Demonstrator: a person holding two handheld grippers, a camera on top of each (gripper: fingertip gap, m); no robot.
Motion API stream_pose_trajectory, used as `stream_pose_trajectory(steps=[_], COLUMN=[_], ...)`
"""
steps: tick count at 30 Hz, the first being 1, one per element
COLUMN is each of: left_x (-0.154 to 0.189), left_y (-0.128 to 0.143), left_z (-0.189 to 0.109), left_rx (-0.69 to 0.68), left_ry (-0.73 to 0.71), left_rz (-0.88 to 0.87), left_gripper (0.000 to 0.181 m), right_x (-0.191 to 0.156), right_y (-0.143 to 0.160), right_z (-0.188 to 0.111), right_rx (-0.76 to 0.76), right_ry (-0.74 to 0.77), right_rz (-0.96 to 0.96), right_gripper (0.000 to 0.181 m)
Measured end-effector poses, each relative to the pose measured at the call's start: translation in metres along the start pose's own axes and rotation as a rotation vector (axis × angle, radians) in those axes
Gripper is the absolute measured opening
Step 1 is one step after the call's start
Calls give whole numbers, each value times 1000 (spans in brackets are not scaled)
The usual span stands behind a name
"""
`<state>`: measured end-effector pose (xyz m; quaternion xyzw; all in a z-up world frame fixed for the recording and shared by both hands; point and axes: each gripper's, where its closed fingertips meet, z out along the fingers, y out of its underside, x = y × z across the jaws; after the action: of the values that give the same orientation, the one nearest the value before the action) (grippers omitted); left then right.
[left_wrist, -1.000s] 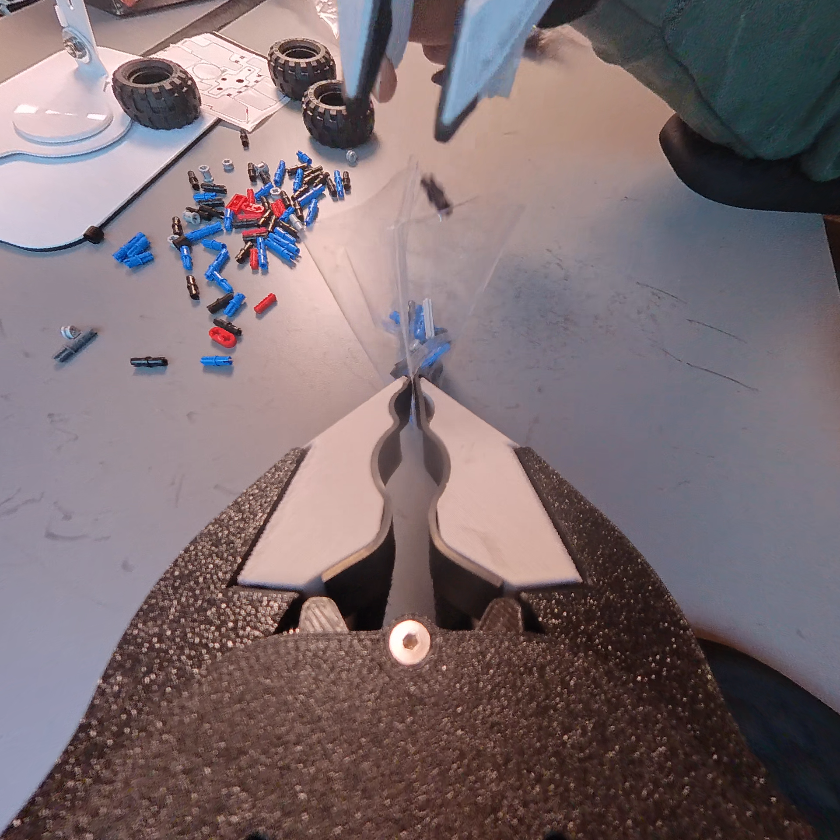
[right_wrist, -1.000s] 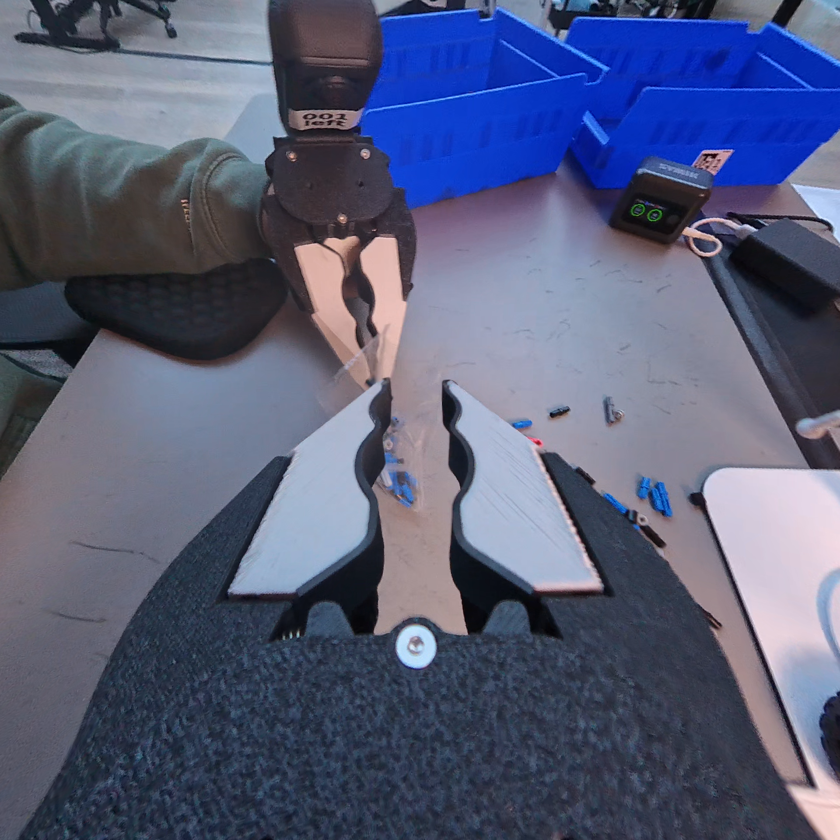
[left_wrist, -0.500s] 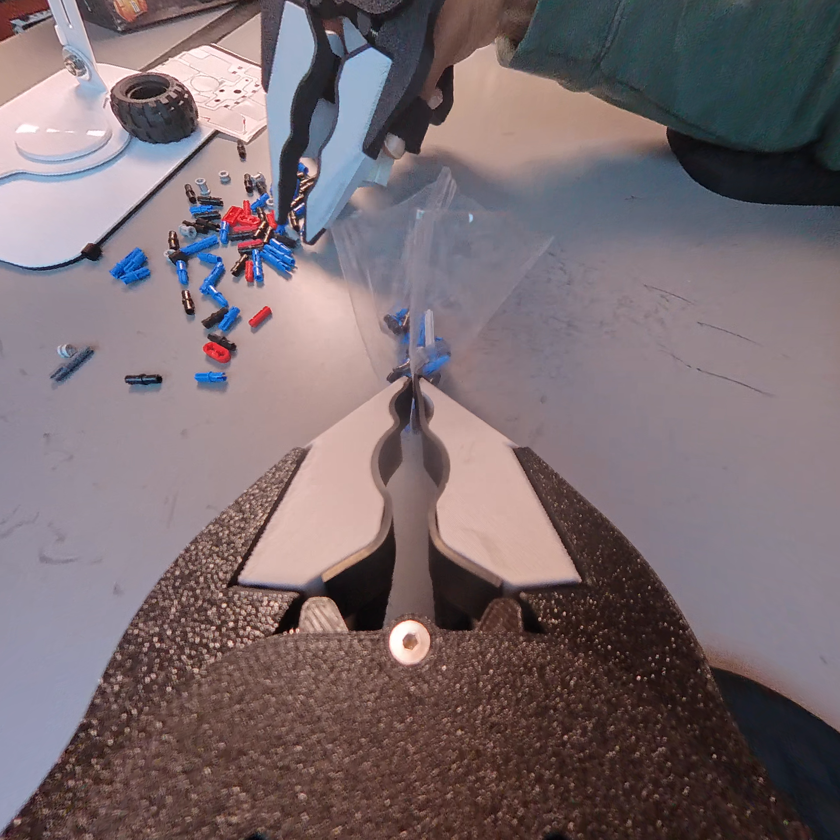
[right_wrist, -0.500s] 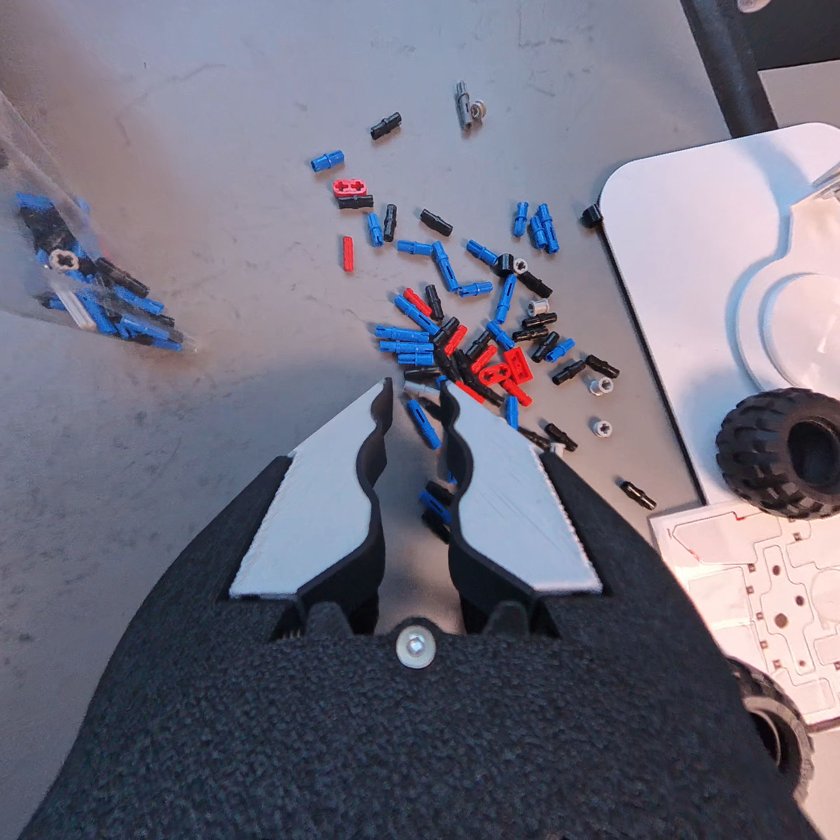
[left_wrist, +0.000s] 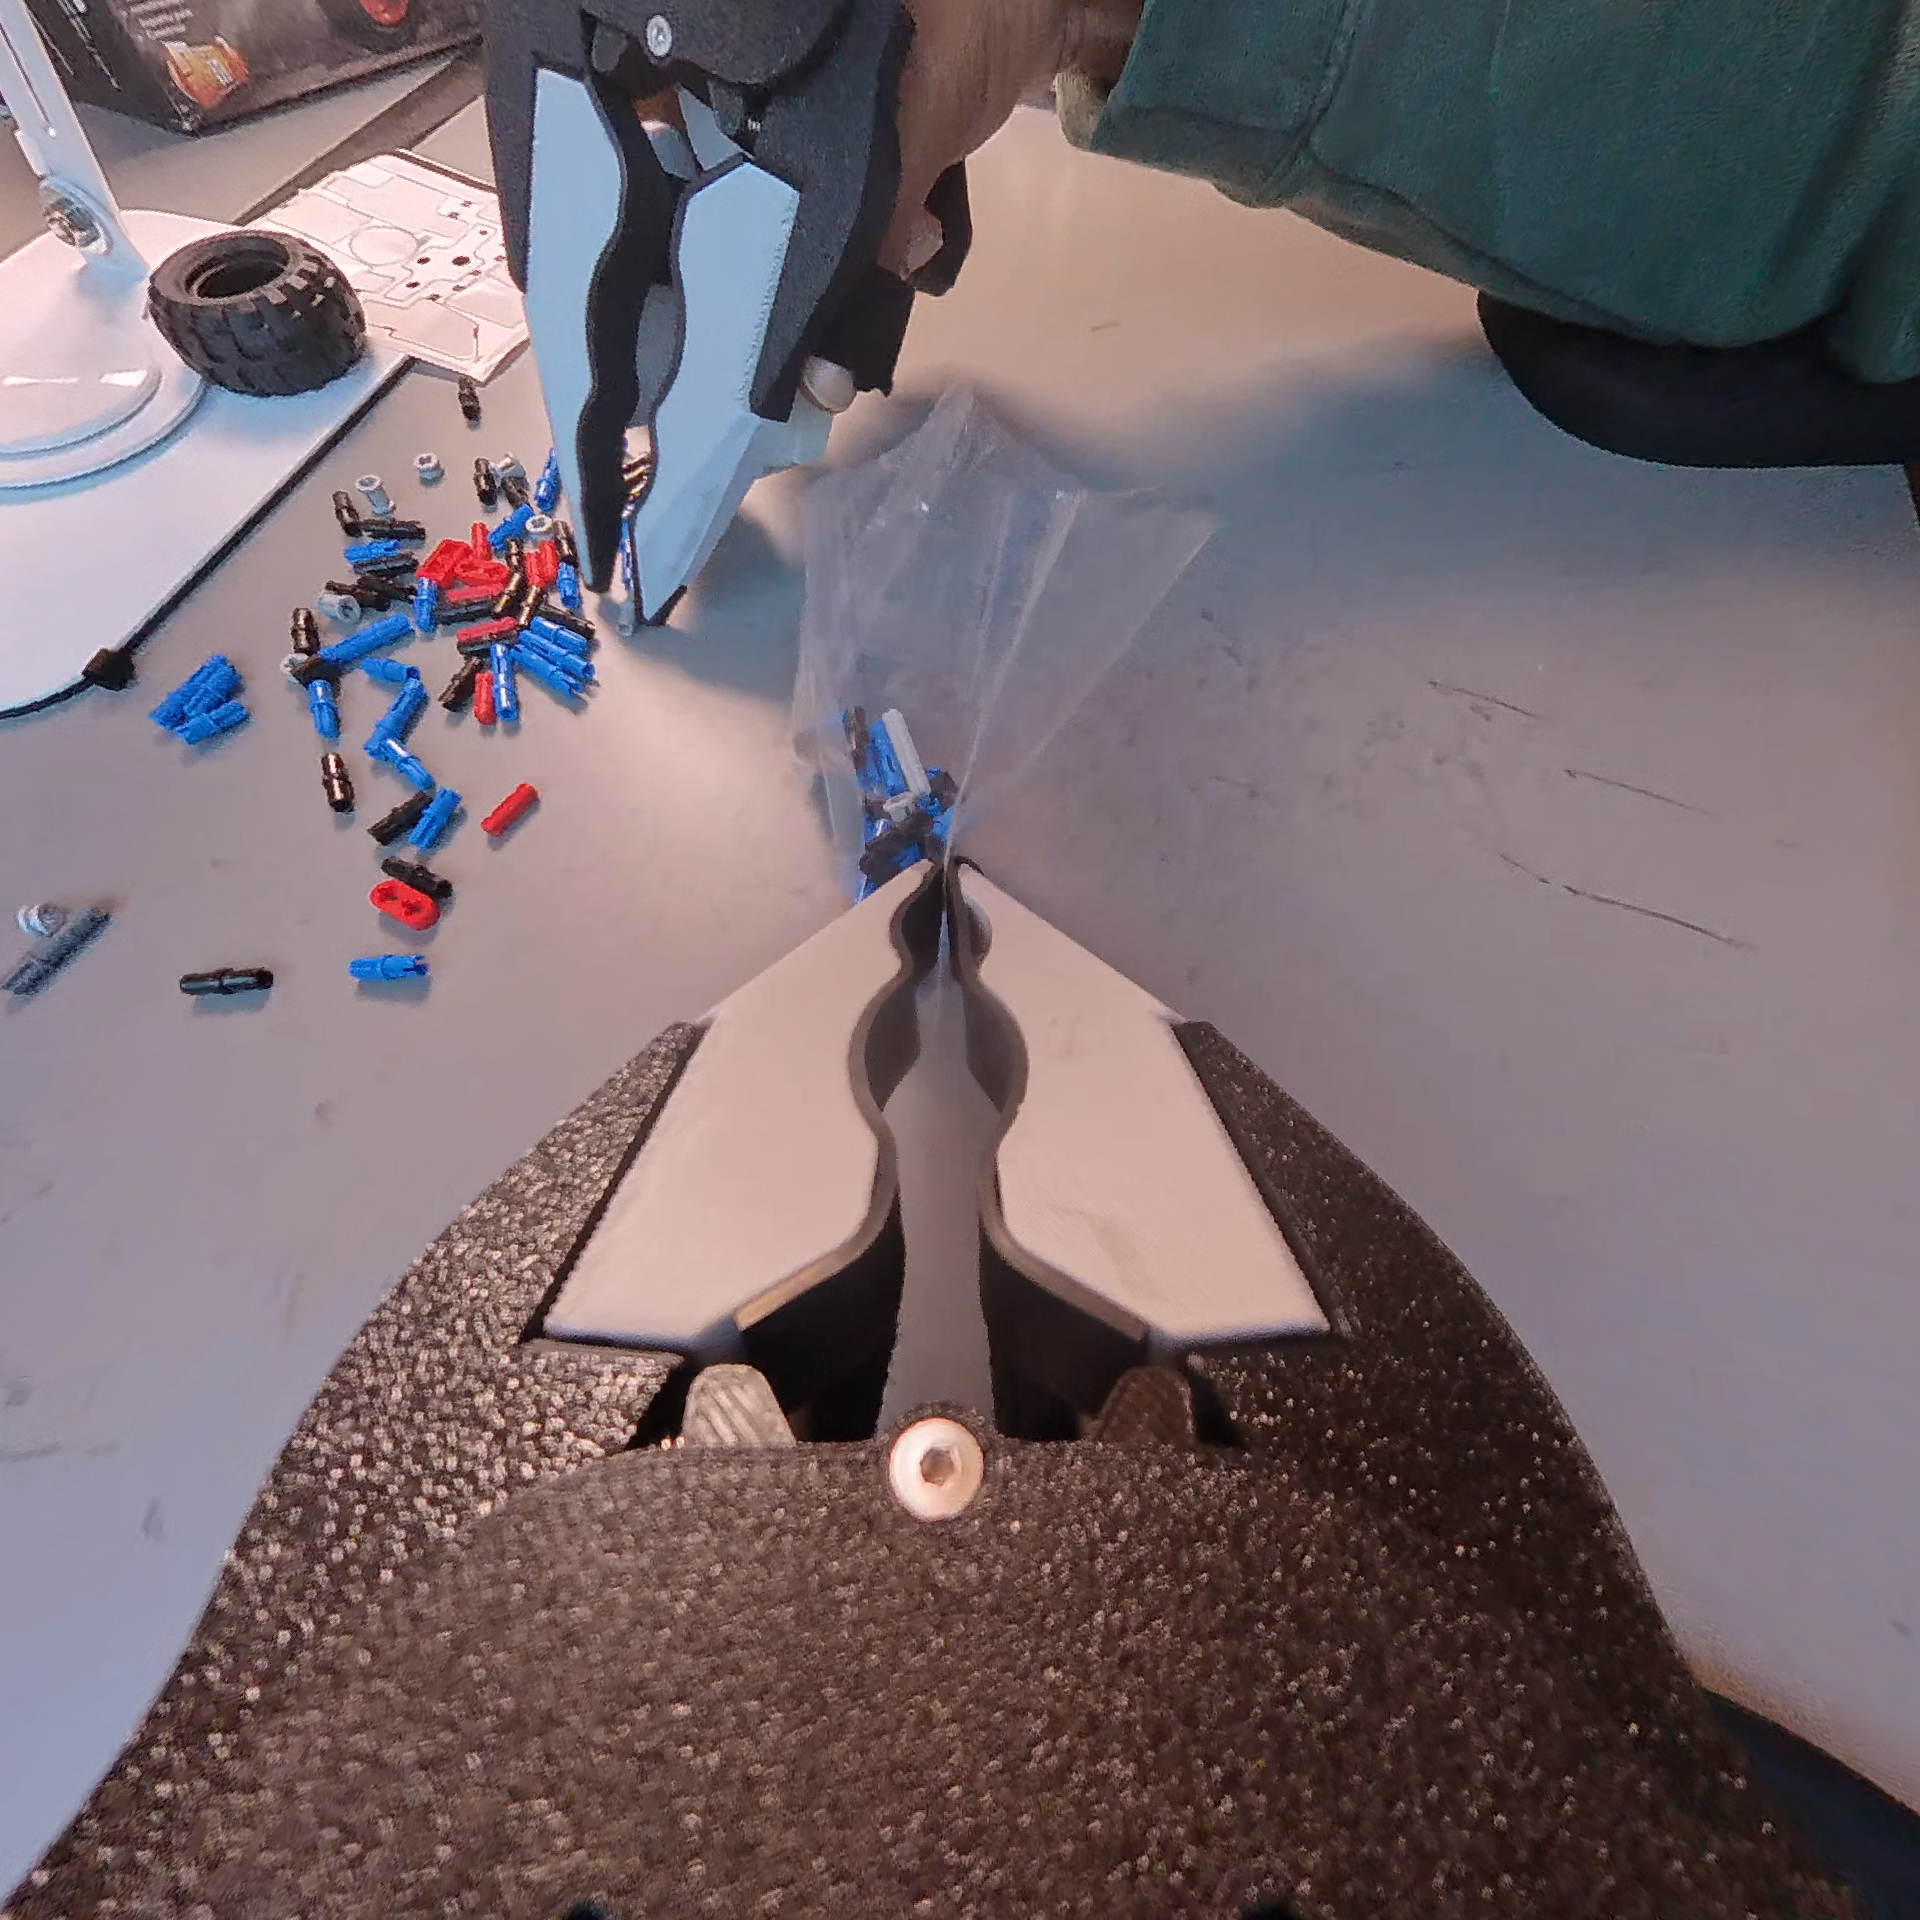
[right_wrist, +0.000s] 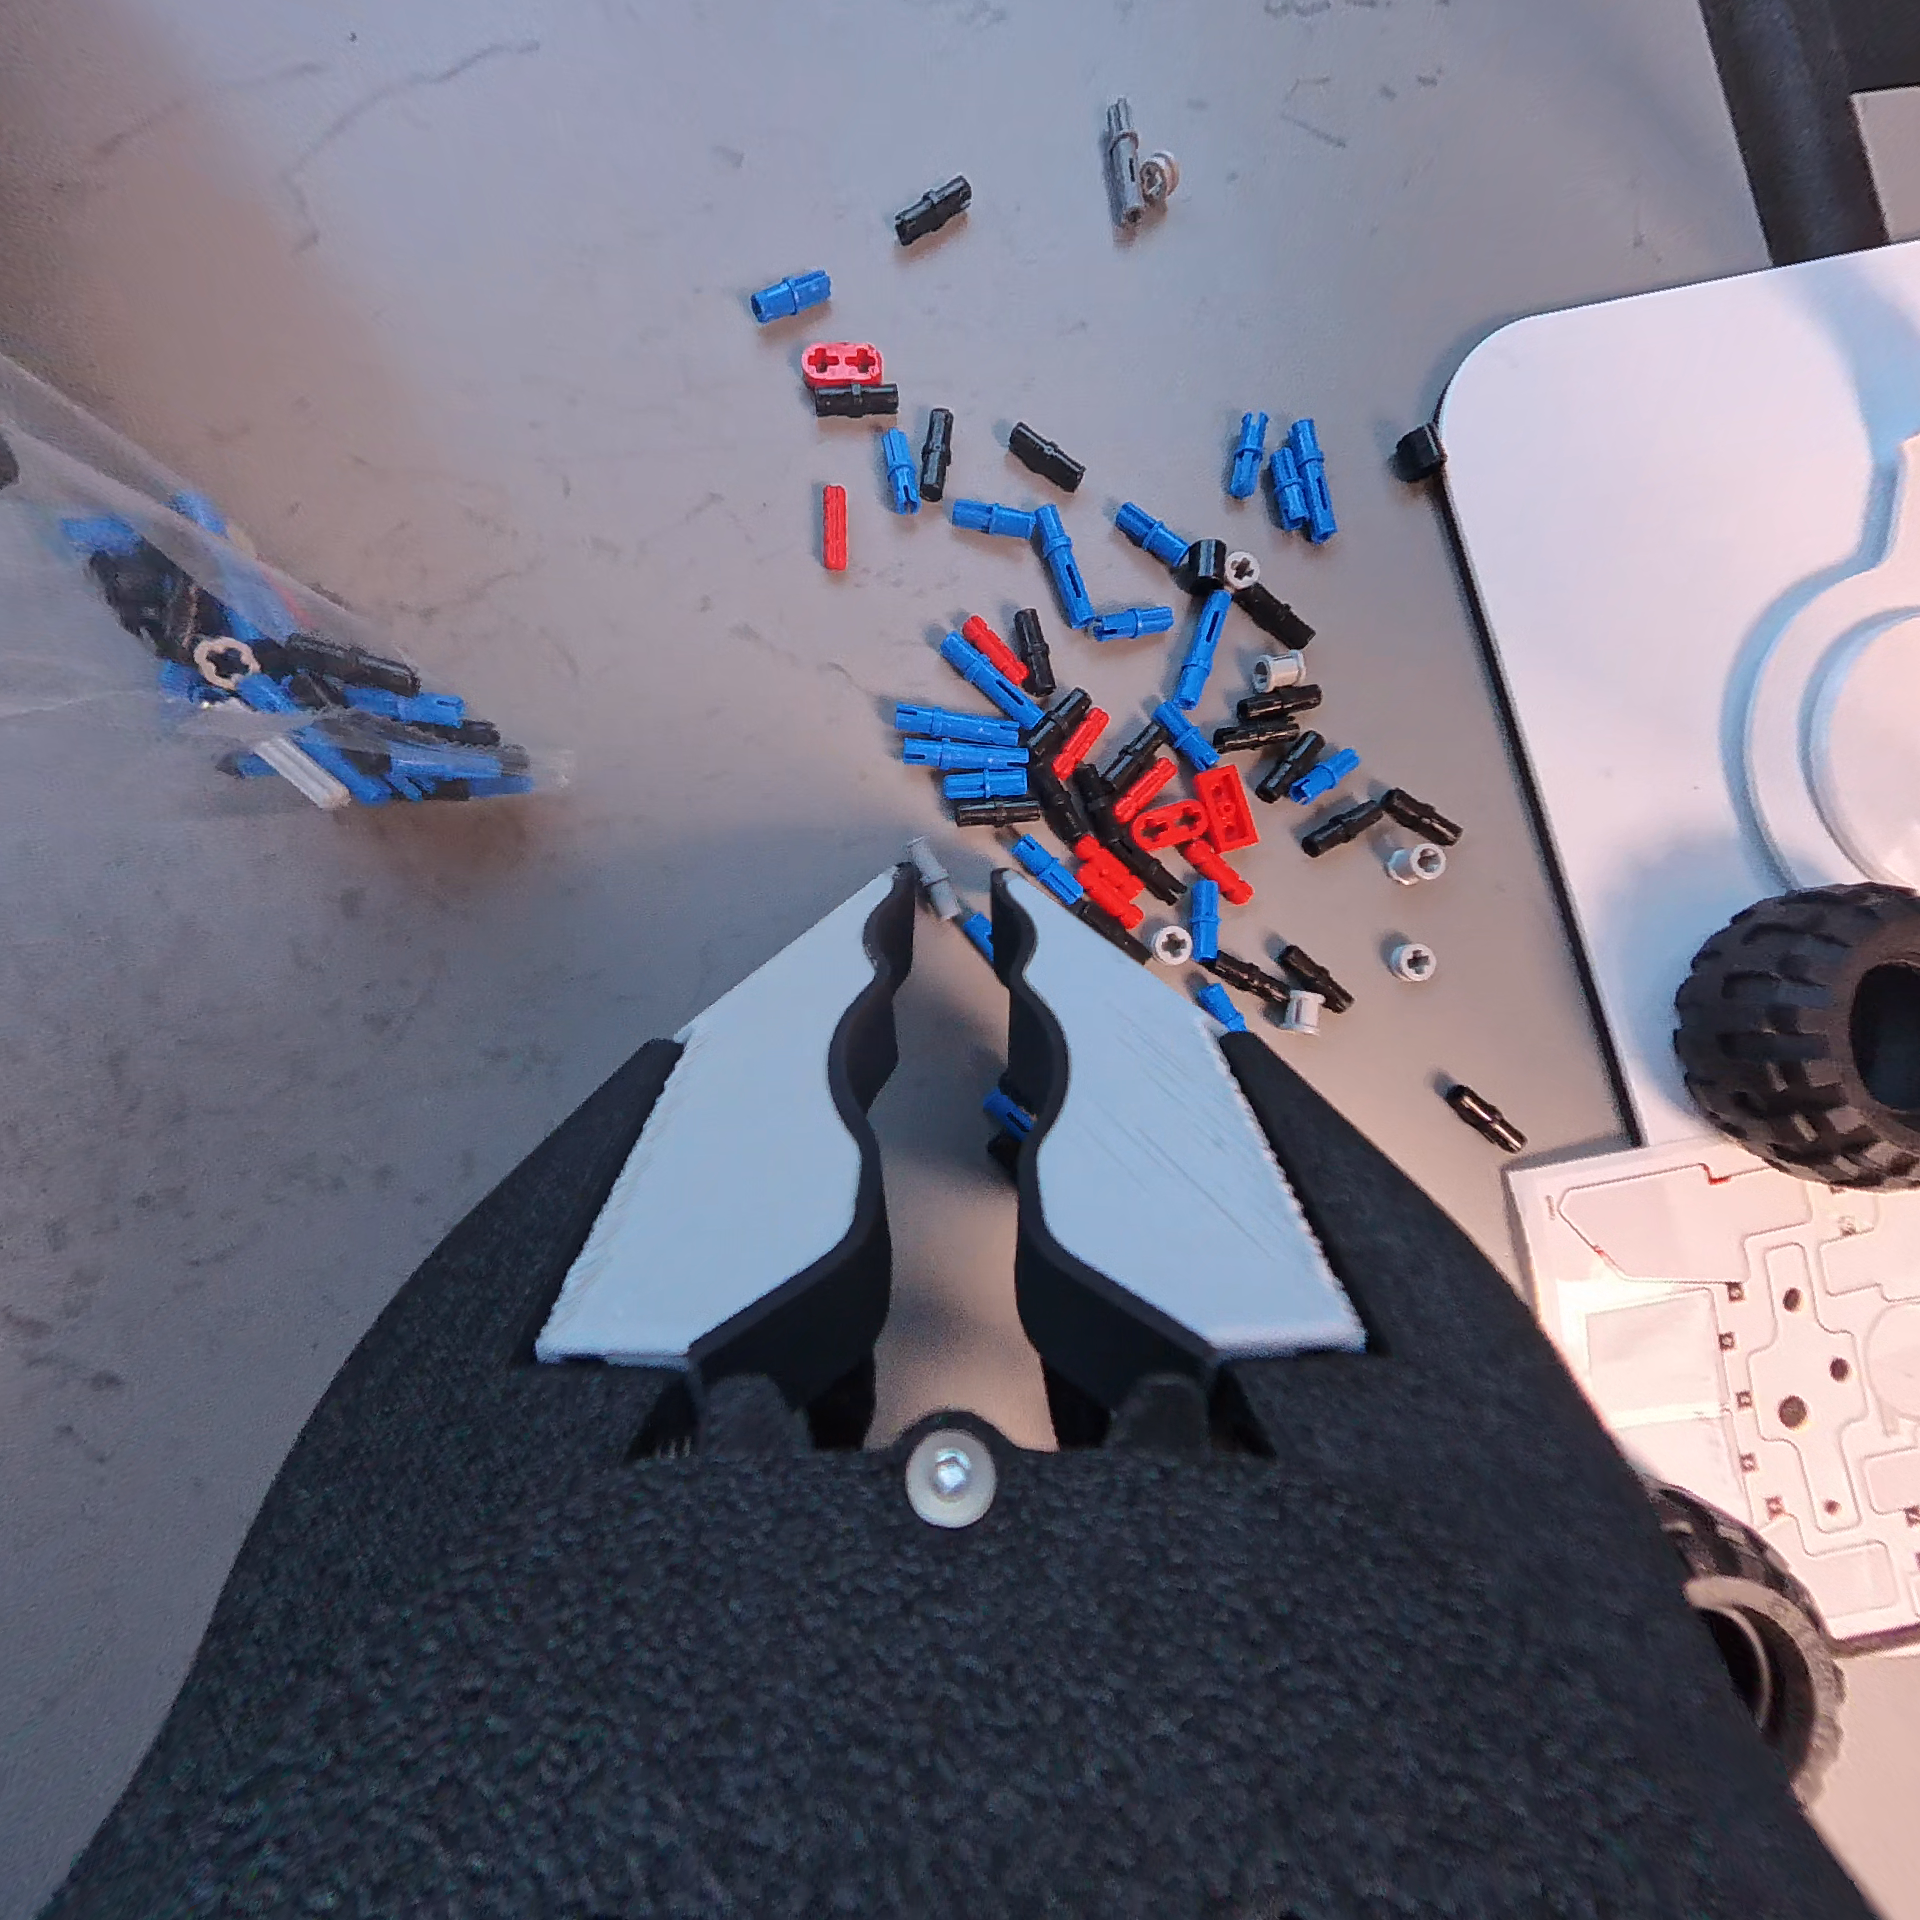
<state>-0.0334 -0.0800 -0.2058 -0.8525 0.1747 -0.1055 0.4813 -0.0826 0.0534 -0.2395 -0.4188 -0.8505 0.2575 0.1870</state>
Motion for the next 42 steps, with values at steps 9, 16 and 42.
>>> stream_pose_trajectory(steps=[9, 16, 42], left_x=[12, 12, 0], left_y=[-12, -11, -7], left_z=[6, 10, 11], left_rx=[43, 28, 9], left_ry=[66, 80, 14], left_rz=[-11, -31, -102], left_gripper=[0, 0, 0], right_x=[-19, -96, 12], right_y=[-23, -76, 40], right_z=[-19, -99, -30], right_rx=[147, 388, -203], right_ry=[-104, -358, 47], right_rz=[-39, -219, -153], right_gripper=[4, 4, 24])
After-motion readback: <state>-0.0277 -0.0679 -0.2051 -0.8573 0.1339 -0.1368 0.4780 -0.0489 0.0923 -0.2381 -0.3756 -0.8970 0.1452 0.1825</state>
